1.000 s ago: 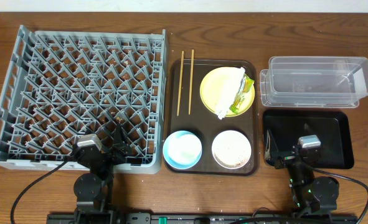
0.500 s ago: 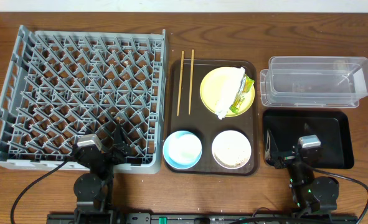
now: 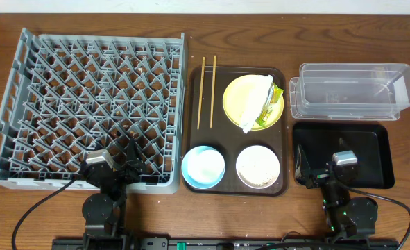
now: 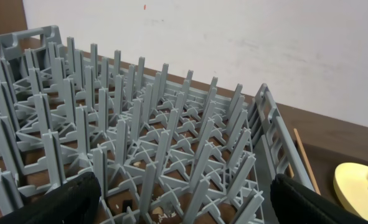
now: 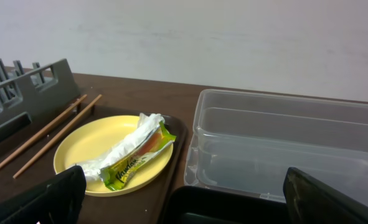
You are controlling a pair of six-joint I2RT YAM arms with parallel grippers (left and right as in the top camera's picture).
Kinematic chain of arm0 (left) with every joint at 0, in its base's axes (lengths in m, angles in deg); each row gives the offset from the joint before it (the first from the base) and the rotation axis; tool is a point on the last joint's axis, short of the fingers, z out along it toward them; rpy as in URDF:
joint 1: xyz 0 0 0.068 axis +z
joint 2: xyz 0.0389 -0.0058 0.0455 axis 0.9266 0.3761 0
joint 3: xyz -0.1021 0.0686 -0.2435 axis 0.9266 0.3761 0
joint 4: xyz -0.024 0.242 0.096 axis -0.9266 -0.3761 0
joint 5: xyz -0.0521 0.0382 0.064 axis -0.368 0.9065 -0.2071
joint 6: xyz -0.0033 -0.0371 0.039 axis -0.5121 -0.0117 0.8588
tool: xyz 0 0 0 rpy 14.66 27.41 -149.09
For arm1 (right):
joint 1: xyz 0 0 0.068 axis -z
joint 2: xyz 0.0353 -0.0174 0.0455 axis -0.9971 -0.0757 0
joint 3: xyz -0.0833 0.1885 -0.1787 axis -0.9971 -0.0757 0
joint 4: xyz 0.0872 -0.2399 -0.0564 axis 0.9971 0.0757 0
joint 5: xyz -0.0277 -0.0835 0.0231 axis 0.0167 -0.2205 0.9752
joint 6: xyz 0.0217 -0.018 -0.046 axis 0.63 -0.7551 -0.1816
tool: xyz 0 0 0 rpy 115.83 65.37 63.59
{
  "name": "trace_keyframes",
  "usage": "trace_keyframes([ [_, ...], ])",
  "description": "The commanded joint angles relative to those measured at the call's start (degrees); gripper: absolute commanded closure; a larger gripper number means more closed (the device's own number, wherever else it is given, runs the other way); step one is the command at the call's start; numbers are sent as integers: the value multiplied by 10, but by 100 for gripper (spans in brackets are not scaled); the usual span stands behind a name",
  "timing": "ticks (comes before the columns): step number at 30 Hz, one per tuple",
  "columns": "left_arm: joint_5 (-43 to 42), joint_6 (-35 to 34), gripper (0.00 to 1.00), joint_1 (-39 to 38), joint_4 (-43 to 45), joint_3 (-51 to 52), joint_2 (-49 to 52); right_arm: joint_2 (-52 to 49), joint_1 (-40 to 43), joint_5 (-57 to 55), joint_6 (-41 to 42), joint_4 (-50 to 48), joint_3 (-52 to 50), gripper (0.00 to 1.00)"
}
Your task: Sort waste into correct bins and load items into the dishwasher
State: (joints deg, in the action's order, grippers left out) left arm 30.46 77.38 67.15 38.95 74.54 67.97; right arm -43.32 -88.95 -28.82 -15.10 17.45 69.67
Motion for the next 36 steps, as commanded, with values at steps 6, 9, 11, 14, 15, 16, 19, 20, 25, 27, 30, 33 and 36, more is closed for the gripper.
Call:
trace_keyframes([
  [6,3,8,10,3,-4,18,-4,2,4,5,4,1,-1,1],
  [9,-14,7,10,3,-12,18,-2,2,3,11,14,1,-1,1],
  [11,-52,0,10,3,1,18,3,2,3,26,63,0,-1,1],
  [14,-124,0,10,3,69,18,5,2,3,61,96,-6,0,1],
  [15,-142,0,10,3,93,16,5,2,3,73,96,-9,0,1],
  [16,-150,0,10,3,109,10,6,2,3,84,96,-13,2,1],
  [19,-149,-3,10,3,112,-35,19,1,3,108,86,-16,30,1],
  [20,-149,-3,10,3,108,-56,28,-2,3,110,85,-14,44,1],
  [25,-147,-3,10,3,13,-206,145,-75,3,127,82,21,146,1],
  [27,-152,-3,10,3,-58,-278,212,-131,3,144,84,55,197,1],
  [30,-186,-3,10,3,-162,-391,322,-241,3,156,99,131,292,1],
  [33,-225,-3,10,3,-245,-495,414,-359,2,180,98,213,402,1],
  [36,-241,-3,10,3,-330,-592,489,-481,2,194,95,320,532,1],
])
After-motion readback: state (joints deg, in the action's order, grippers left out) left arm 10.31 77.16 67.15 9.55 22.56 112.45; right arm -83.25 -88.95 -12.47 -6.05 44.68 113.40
